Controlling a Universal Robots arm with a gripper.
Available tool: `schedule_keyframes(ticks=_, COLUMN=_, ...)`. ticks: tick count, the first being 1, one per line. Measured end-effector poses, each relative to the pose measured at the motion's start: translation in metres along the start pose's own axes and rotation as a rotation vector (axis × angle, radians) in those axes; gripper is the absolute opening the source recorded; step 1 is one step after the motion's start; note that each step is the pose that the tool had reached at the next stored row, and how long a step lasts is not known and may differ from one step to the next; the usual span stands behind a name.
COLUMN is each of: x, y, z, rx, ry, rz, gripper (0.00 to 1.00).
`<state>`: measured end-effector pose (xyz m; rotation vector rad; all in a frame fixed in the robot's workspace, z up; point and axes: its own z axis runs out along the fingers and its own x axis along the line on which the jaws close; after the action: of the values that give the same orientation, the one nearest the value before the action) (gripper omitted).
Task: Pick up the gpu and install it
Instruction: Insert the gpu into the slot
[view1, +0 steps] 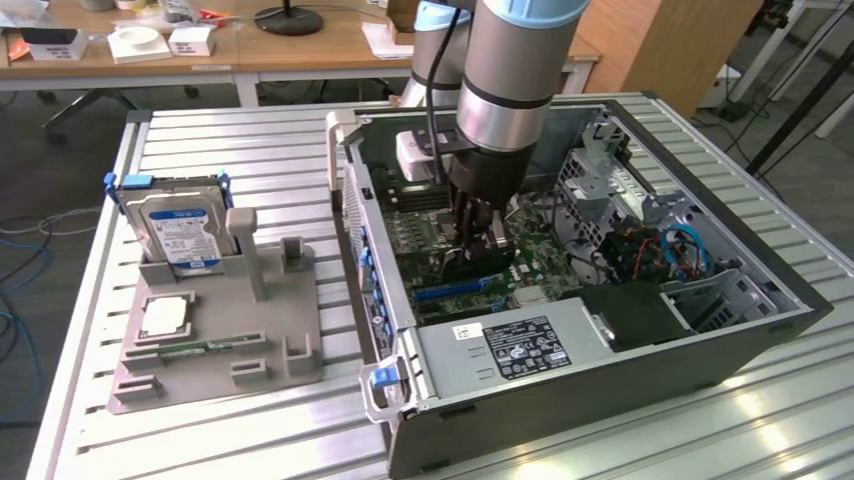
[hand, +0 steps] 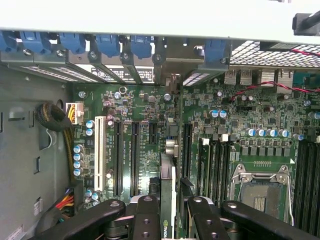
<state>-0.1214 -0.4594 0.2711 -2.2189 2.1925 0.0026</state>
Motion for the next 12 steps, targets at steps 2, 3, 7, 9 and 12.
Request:
schedule_keyframes(ticks=2, x=0.0000, y=0.0001, z=0.0000, rx=0.0014, ry=0.0000, rz=0.000, gripper=0.26)
schedule_keyframes(ticks=3, x=0.0000, y=0.0002, z=0.0000, rx=0.0021, ry=-0.0001, rz=0.000, gripper=0.26)
schedule_keyframes(ticks=7, x=0.0000, y=0.0008, z=0.0001, rx=0.0027, ry=0.0000, rz=-0.001, gripper=0.26)
schedule_keyframes(ticks=9, x=0.0000, y=0.0011, z=0.0000, rx=0.0030, ry=0.0000, rz=-0.002, gripper=0.26)
schedule_keyframes(ticks=12, x=0.0000, y=0.0011, z=0.0001, rx=0.0031, ry=-0.0001, rz=-0.002, gripper=0.26)
